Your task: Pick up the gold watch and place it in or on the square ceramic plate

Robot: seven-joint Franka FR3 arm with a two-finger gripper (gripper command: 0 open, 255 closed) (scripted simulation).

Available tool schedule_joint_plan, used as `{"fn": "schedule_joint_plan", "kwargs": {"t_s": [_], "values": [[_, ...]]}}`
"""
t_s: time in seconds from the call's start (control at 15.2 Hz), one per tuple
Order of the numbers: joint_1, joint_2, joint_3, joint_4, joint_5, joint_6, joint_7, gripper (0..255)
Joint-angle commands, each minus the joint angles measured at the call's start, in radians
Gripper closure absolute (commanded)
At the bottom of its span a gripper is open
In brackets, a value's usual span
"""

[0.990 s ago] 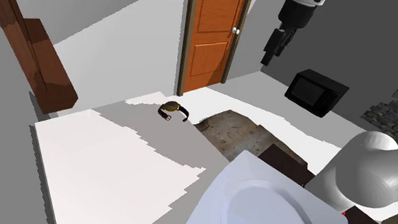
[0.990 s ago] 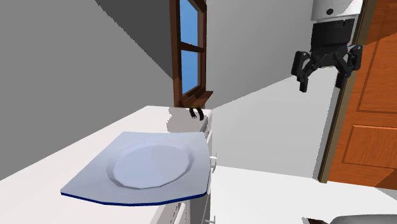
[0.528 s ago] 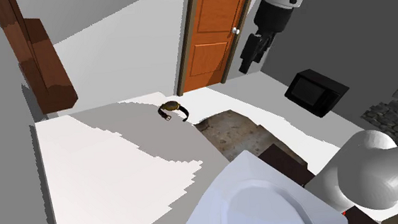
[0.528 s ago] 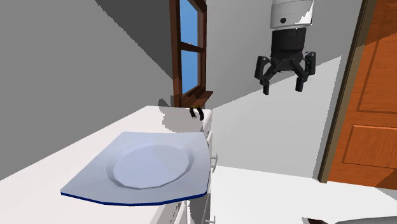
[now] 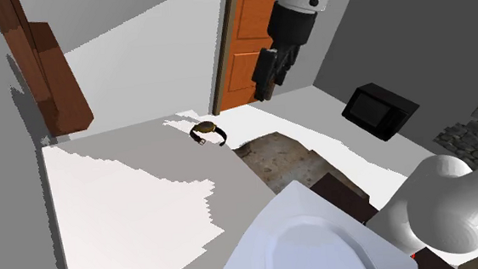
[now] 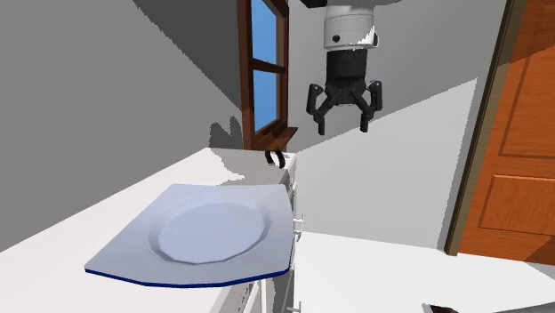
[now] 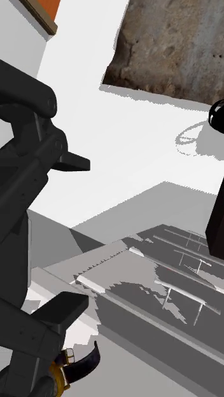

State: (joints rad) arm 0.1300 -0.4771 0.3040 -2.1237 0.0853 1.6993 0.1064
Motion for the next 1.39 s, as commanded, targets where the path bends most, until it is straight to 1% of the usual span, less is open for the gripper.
{"fn": "schedule_joint_plan", "kwargs": {"t_s": [0.0,0.33,0.59,0.66,1.12,1.32], "values": [[0.014,0.053,0.04,0.044,0.011,0.004,0.038,0],[0.043,0.175,0.124,0.147,0.021,0.01,0.12,0],[0.069,0.287,0.191,0.247,0.009,0.01,0.191,0],[0.07,0.288,0.191,0.248,0.008,0.01,0.192,0],[0.073,0.286,0.196,0.144,0.012,0.111,0.19,0],[0.073,0.286,0.196,0.144,0.012,0.111,0.19,0]]}}
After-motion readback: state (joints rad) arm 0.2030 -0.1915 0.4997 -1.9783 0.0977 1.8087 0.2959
